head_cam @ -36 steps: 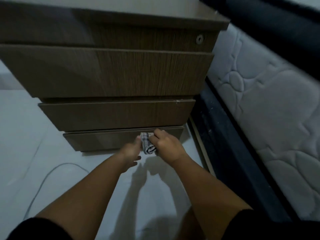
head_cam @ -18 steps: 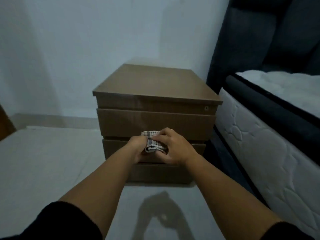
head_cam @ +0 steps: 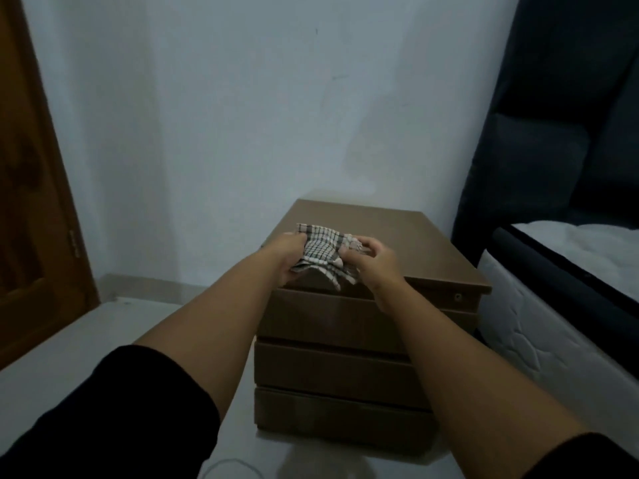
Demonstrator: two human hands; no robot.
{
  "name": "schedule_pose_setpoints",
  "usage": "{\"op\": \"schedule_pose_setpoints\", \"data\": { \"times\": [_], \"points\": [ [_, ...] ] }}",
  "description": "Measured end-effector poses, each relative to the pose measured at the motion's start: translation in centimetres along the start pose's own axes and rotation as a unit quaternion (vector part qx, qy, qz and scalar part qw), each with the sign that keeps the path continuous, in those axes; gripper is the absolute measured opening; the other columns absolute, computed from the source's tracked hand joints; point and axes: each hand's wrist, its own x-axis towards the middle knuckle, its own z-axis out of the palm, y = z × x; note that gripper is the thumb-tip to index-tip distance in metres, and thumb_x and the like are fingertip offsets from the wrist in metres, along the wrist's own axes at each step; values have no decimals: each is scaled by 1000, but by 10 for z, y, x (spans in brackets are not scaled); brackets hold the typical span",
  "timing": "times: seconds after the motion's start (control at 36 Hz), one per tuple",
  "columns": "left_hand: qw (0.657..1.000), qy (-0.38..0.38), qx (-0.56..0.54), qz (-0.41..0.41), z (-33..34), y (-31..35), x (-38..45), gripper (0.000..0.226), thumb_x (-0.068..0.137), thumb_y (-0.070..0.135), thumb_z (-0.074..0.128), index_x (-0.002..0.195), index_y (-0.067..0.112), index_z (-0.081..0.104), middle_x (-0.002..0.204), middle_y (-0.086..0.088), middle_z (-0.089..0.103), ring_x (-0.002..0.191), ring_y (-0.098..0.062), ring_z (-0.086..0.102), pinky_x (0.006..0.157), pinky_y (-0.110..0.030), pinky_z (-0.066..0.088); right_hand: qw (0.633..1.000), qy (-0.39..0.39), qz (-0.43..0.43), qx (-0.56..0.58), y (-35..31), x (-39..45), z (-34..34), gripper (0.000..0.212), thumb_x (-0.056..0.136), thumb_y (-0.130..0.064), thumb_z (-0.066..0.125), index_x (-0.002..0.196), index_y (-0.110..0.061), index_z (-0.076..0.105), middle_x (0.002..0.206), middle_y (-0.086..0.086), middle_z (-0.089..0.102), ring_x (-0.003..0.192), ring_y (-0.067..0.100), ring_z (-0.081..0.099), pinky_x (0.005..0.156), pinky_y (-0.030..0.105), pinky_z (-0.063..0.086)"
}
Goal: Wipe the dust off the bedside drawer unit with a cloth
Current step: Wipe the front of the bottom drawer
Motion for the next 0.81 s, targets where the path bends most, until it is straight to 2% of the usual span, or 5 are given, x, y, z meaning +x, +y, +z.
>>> {"op": "schedule_pose_setpoints", "data": {
  "times": [0.17,0.31,0.42,0.56,0.81],
  "points": [
    [968,95,227,50,-22,17,40,42,98,36,43,121,5,62,123,-14,64,113,-32,60,100,-34,49,998,42,-20,-44,-19,39,22,29,88,-11,63,115,-16,56,105,9,65,81,17,64,57,21,53],
    [907,174,373,90,-31,19,72,47,100,42,35,118,7,61,118,-14,64,109,-31,59,88,-34,47,989,77,-33,-119,-21,69,45,29,89,-15,61,117,-19,54,109,6,61,85,17,60,65,24,53],
    [927,192,307,98,-40,10,99,26,97,33,47,108,9,50,106,-8,54,91,-25,54,72,-30,42,980,79,-38,-178,-12,93,63,20,89,-15,61,108,-23,57,114,5,62,90,21,59,80,32,53],
    [922,171,330,110,-52,-1,118,13,95,21,54,103,18,43,110,-12,52,85,-23,54,65,-29,43,971,42,-28,-233,7,118,75,19,91,-14,60,106,-19,70,114,4,69,103,18,62,85,22,45],
    [852,141,474,170,-57,-8,123,32,94,30,50,123,21,60,125,-7,61,107,-26,61,87,-33,50,904,77,-66,-415,27,132,86,51,95,-46,39,124,-10,61,143,6,43,132,26,38,106,38,33]
  ]
}}
